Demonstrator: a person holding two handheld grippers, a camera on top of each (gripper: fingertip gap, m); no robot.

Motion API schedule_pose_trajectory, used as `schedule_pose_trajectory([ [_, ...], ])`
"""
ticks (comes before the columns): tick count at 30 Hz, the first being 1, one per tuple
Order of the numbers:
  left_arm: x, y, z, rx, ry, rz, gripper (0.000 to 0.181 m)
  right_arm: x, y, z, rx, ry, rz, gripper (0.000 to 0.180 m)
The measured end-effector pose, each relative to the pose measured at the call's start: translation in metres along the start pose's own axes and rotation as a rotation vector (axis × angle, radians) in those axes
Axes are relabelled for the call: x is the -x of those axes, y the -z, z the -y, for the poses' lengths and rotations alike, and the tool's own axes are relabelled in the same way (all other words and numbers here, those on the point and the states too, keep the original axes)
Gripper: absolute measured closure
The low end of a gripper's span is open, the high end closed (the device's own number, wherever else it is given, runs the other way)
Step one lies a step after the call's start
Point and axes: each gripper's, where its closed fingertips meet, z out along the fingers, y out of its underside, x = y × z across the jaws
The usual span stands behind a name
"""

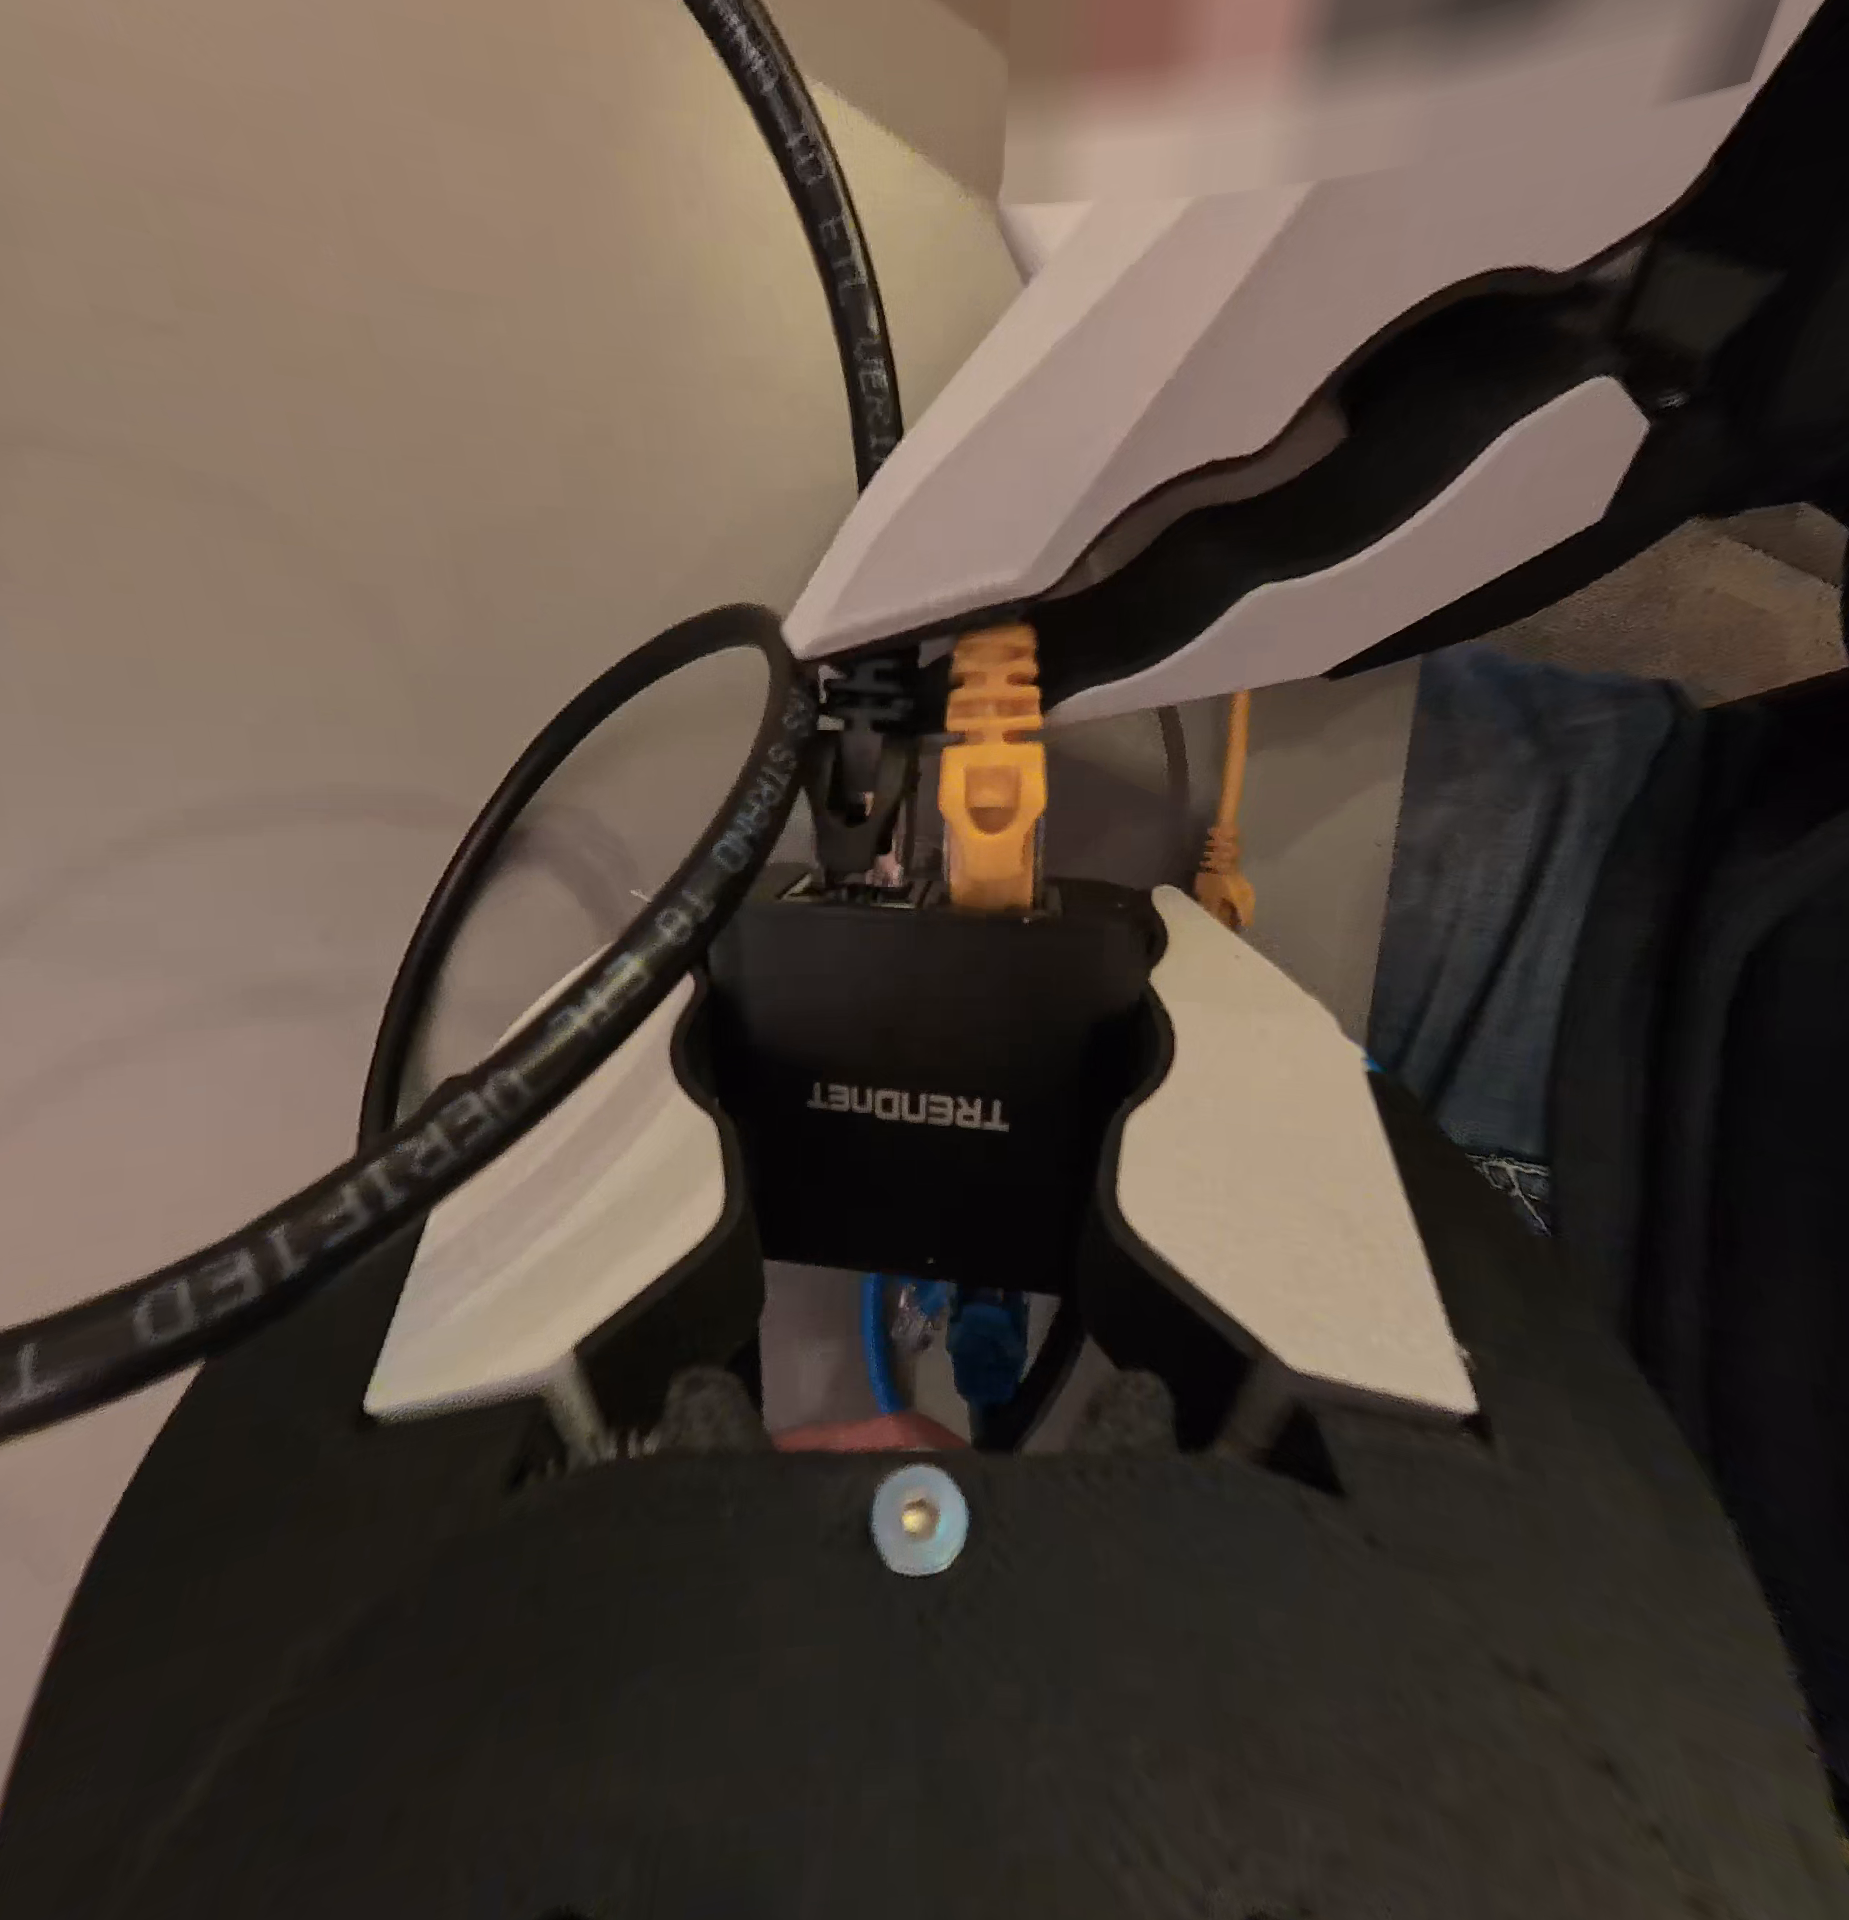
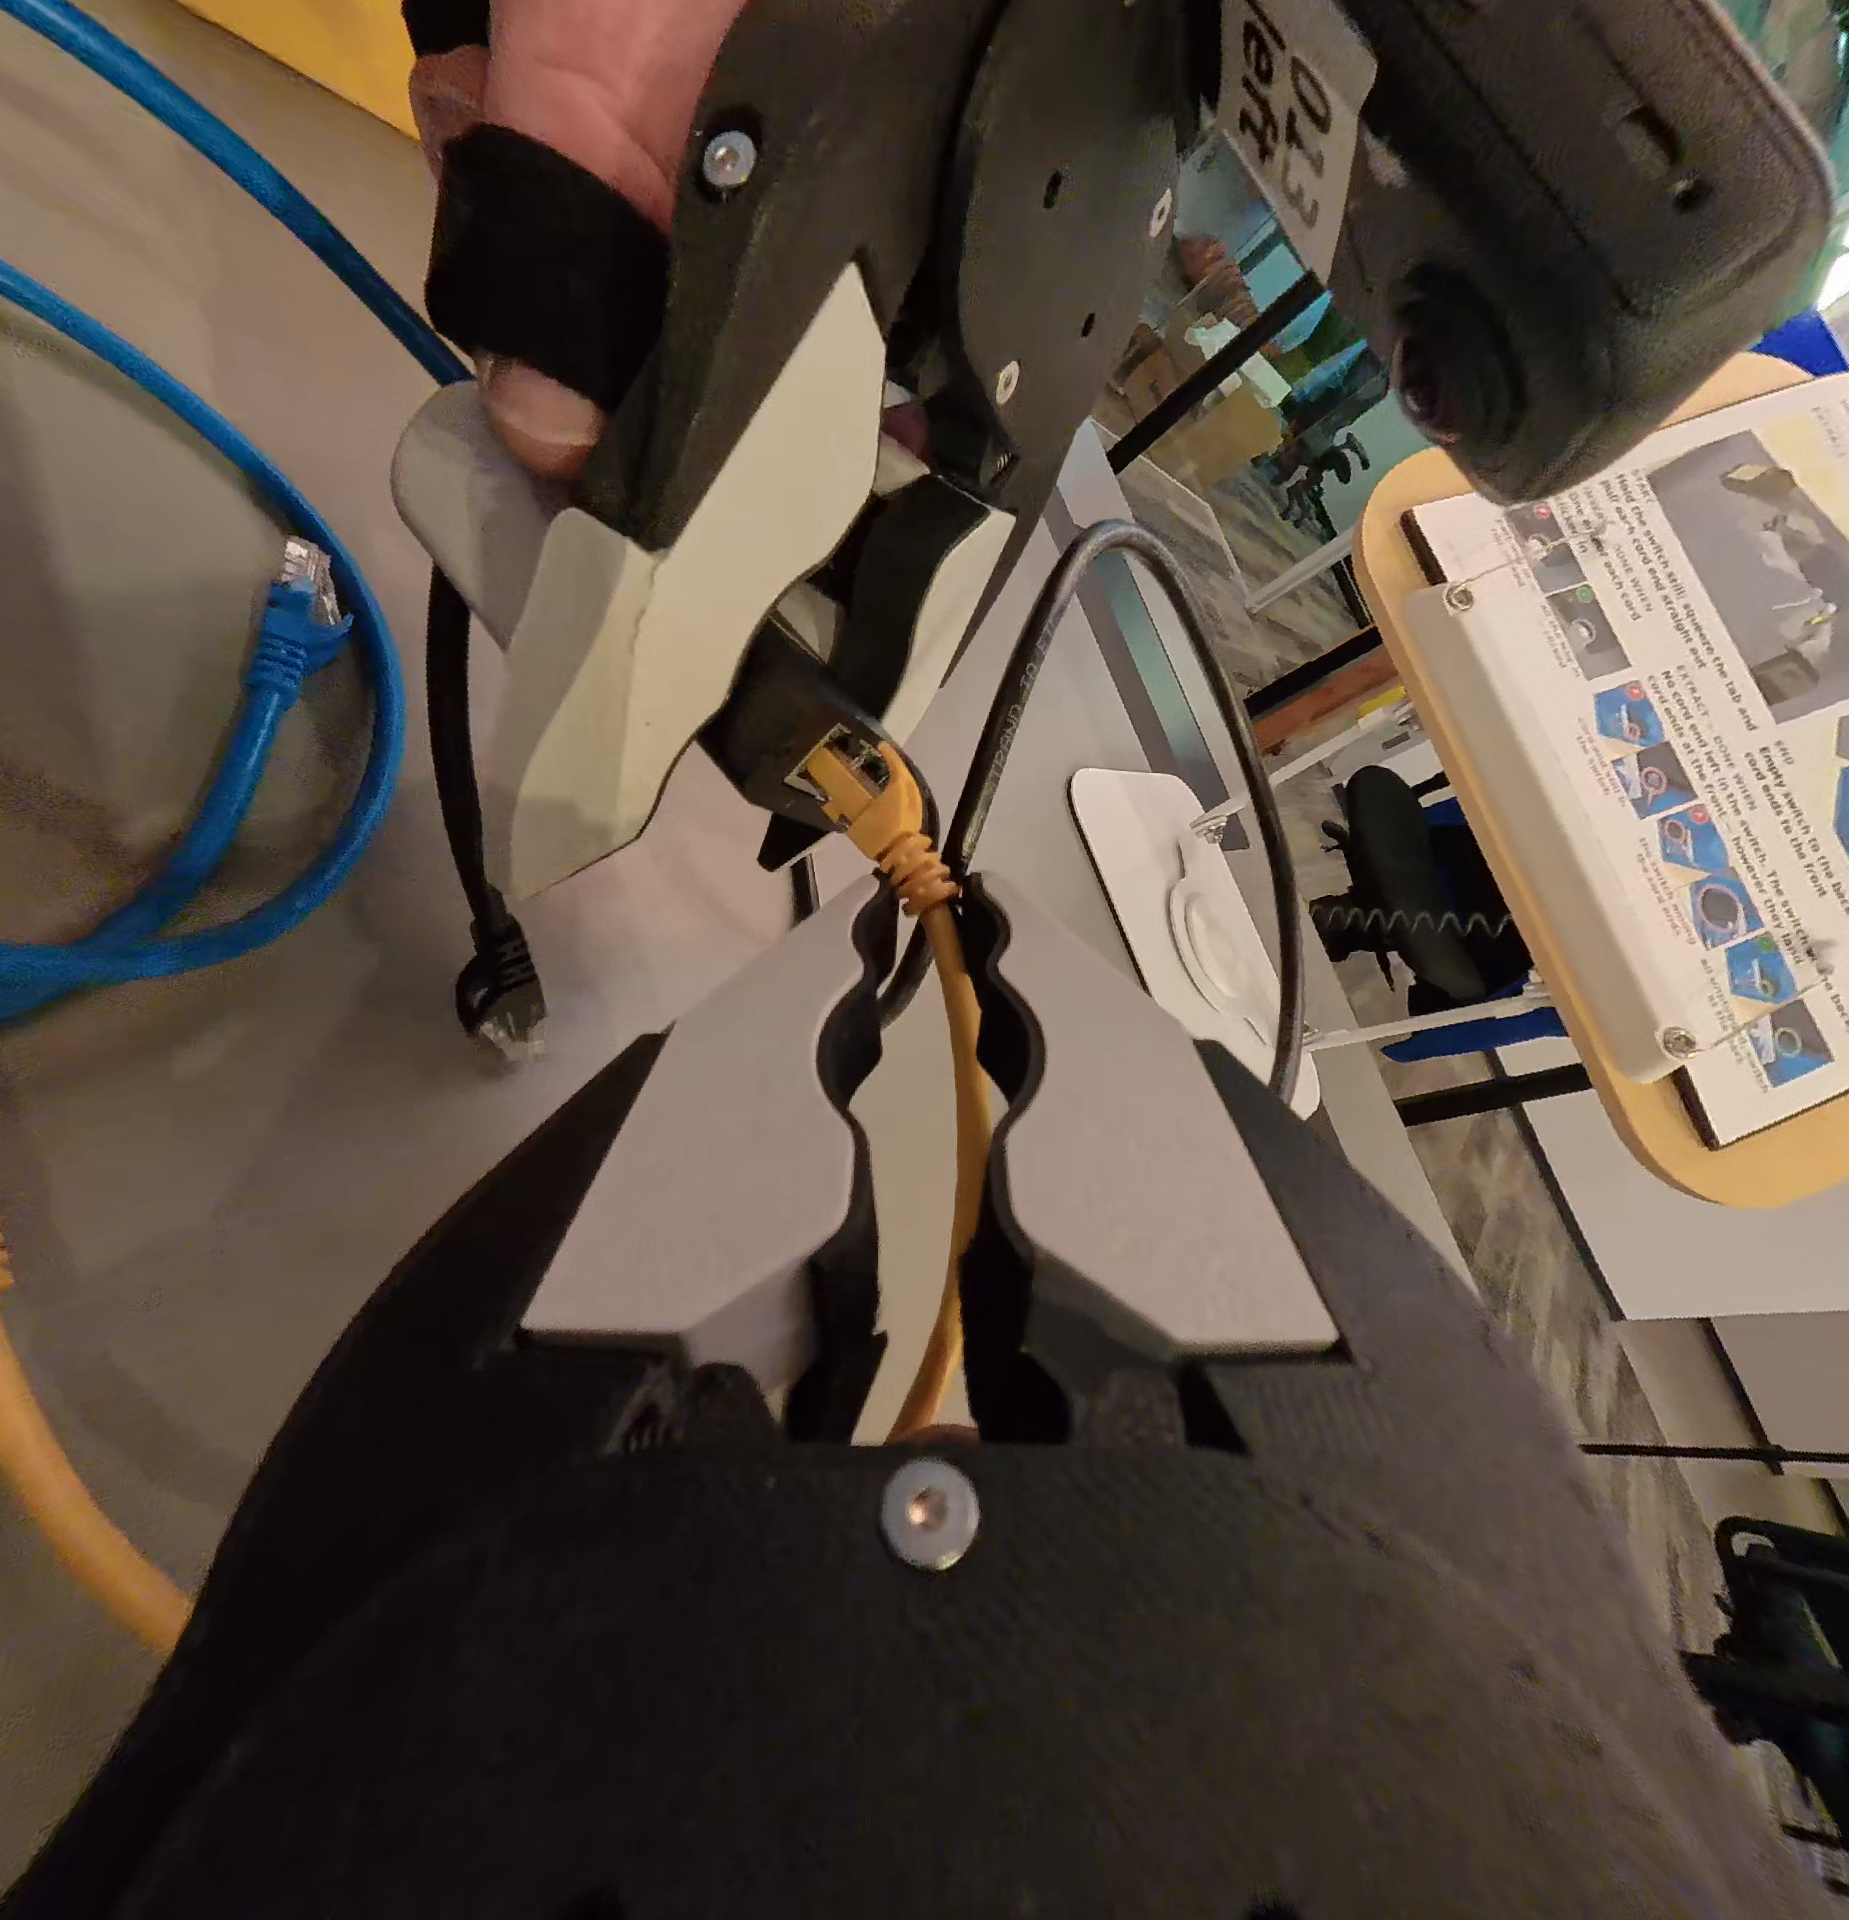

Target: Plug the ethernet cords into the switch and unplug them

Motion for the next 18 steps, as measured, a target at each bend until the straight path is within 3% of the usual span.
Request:
schedule_pose_trajectory([
  [5,0.006,0.002,0.0,0.039,-0.017,0.069,0.103,0.002,-0.001,-0.005,-0.011,-0.052,0.026,0.166],
  [10,0.019,0.011,-0.004,0.078,0.002,0.145,0.105,-0.005,0.009,-0.001,-0.081,-0.211,0.09,0.138],
  [14,0.024,0.023,-0.004,0.083,-0.009,0.185,0.106,0.007,0.025,0.015,-0.218,-0.51,0.337,0.111],
  [15,0.025,0.026,-0.003,0.083,-0.015,0.197,0.106,0.01,0.029,0.016,-0.219,-0.573,0.393,0.095],
  [18,0.027,0.031,-0.003,0.085,-0.027,0.232,0.106,0.024,0.037,0.023,-0.203,-0.698,0.528,0.097],
])
